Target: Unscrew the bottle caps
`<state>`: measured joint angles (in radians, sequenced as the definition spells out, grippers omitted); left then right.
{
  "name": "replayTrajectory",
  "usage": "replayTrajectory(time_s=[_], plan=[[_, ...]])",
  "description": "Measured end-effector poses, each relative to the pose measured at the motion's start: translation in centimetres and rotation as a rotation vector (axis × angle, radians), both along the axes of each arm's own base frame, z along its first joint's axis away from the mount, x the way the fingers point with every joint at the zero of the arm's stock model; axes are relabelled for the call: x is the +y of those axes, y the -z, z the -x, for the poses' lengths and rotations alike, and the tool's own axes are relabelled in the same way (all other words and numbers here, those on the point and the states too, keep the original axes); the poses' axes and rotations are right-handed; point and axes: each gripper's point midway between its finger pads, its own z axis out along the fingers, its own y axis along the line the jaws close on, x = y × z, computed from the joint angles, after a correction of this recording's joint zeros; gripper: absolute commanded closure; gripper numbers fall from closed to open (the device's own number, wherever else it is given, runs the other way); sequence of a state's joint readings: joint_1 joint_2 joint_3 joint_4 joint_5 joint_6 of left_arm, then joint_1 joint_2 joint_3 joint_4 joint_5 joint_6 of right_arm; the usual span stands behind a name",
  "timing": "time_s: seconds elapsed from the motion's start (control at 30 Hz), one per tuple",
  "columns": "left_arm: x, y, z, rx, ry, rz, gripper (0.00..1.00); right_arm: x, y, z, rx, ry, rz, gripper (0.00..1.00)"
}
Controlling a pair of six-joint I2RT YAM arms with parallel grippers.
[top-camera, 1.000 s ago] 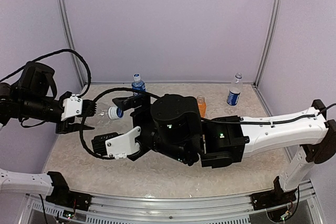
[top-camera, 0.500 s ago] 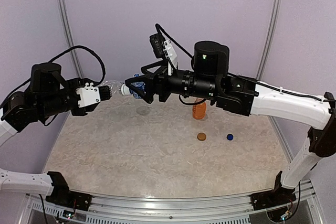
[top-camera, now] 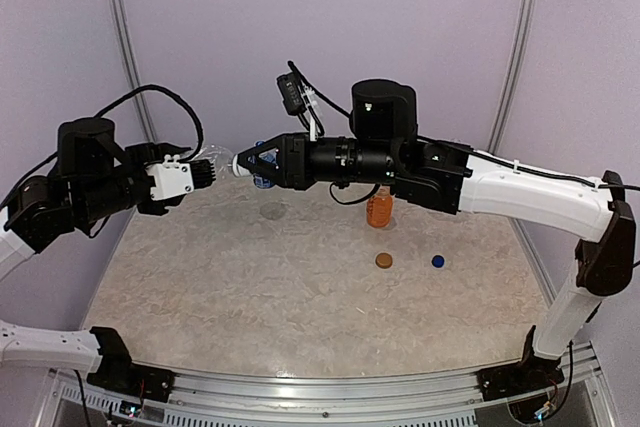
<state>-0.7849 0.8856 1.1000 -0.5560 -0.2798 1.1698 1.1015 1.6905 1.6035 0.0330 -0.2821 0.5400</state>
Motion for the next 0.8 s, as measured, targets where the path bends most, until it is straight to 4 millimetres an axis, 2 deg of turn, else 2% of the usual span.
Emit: replayTrajectory(time_s=[0.1, 0.13, 0.2, 0.23, 0.37, 0.47, 0.53, 0.57, 0.67, 0.8], plan=[[0.0, -0.1, -0.1, -0.006, -0.002, -0.004, 0.71, 0.0, 0.1, -0.1, 0.013, -0.004, -0.001, 0.75], [0.0, -0.1, -0.1, -0.007, -0.003, -0.005, 0.71, 0.0, 0.1, -0.1, 0.016, -0.006, -0.001, 0.77], [0.1, 0.0, -0.1, -0.007, -0.006, -0.01, 0.71, 0.1, 0.2, -0.2, 0.023, -0.008, 0.001, 0.89], [0.1, 0.0, -0.2, -0.007, -0.008, -0.012, 0.71, 0.1, 0.3, -0.2, 0.027, -0.01, 0.003, 0.99], [0.0, 0.3, -0.1, 0.008, -0.007, -0.016, 0.75, 0.1, 0.7, -0.1, 0.027, -0.017, 0.015, 1.0], [0.1, 0.8, 0.5, 0.077, 0.009, -0.015, 0.75, 0.3, 0.8, 0.5, -0.043, -0.03, 0.05, 1.0], [0.1, 0.9, 1.5, 0.146, 0.03, -0.006, 0.75, 0.6, 0.3, 1.5, -0.183, -0.033, 0.099, 1.0], [0.2, 0.8, 2.2, 0.188, 0.047, 0.005, 0.75, 0.8, 0.2, 2.3, -0.206, -0.046, 0.103, 1.0], [0.5, 1.0, 5.0, 0.314, 0.104, 0.023, 0.76, 1.6, -0.6, 5.3, -0.443, -0.067, 0.167, 1.0], [0.8, 2.3, 8.8, 0.496, 0.186, 0.018, 0.76, 2.4, 0.0, 9.1, -0.74, -0.096, 0.299, 1.0]])
